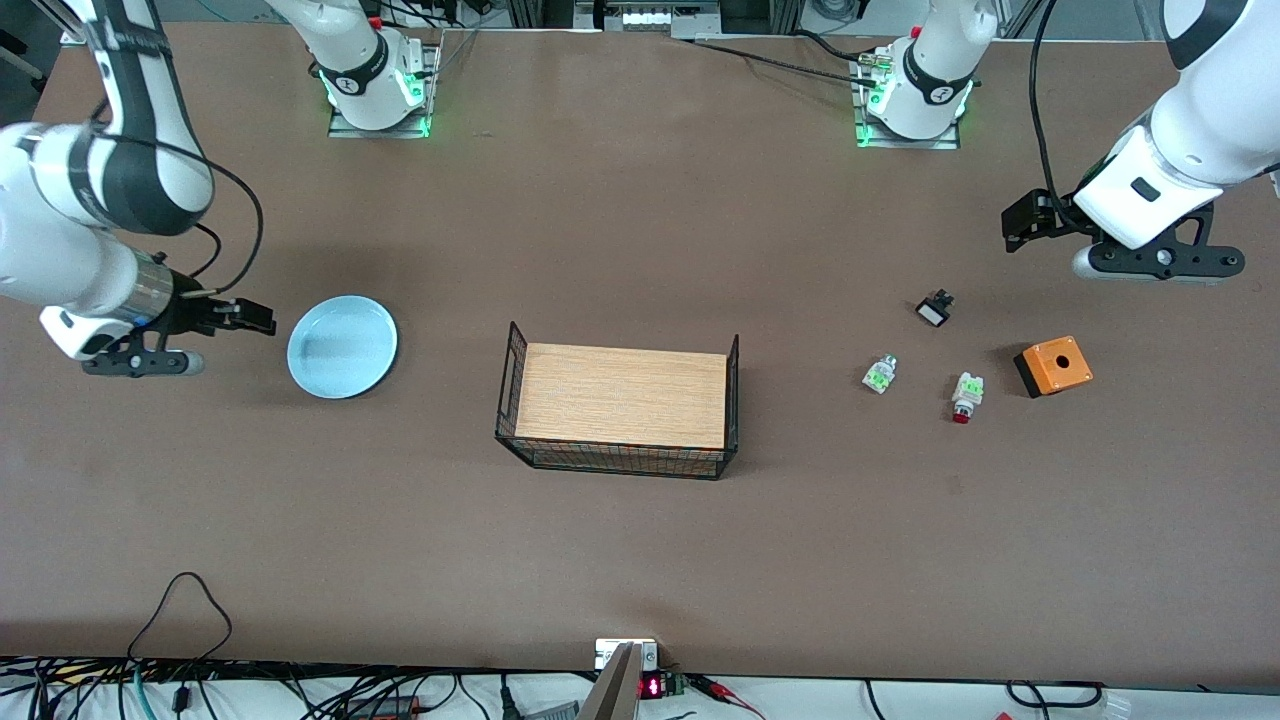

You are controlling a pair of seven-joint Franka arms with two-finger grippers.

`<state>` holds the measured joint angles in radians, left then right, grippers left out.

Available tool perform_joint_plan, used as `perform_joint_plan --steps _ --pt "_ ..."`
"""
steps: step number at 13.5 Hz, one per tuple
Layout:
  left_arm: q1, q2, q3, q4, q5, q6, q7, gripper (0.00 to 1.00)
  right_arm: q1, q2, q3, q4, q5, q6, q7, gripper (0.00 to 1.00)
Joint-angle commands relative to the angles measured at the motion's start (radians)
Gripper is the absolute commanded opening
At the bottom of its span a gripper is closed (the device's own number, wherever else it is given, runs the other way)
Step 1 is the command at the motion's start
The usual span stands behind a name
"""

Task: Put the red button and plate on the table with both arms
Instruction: 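Open the right gripper and draw it back from the plate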

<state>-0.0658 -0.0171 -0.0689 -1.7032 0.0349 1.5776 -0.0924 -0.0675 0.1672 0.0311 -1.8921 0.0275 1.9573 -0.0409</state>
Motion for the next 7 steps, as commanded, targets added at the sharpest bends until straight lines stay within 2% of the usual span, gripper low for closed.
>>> perform_joint_plan --steps 1,5,7 --pt "-0.006 0.012 0.006 0.03 -0.02 -0.022 0.01 1.0 0.034 0.014 0.0 0.163 0.003 -0.144 0.068 1.0" --pt "-0.006 0.012 0.006 0.03 -0.02 -0.022 0.01 1.0 0.044 0.014 -0.026 0.368 -0.012 -0.348 0.079 1.0" --pt "-0.006 0.012 0.006 0.028 -0.021 -0.022 0.011 1.0 0.086 0.014 -0.11 0.422 -0.008 -0.414 0.072 1.0"
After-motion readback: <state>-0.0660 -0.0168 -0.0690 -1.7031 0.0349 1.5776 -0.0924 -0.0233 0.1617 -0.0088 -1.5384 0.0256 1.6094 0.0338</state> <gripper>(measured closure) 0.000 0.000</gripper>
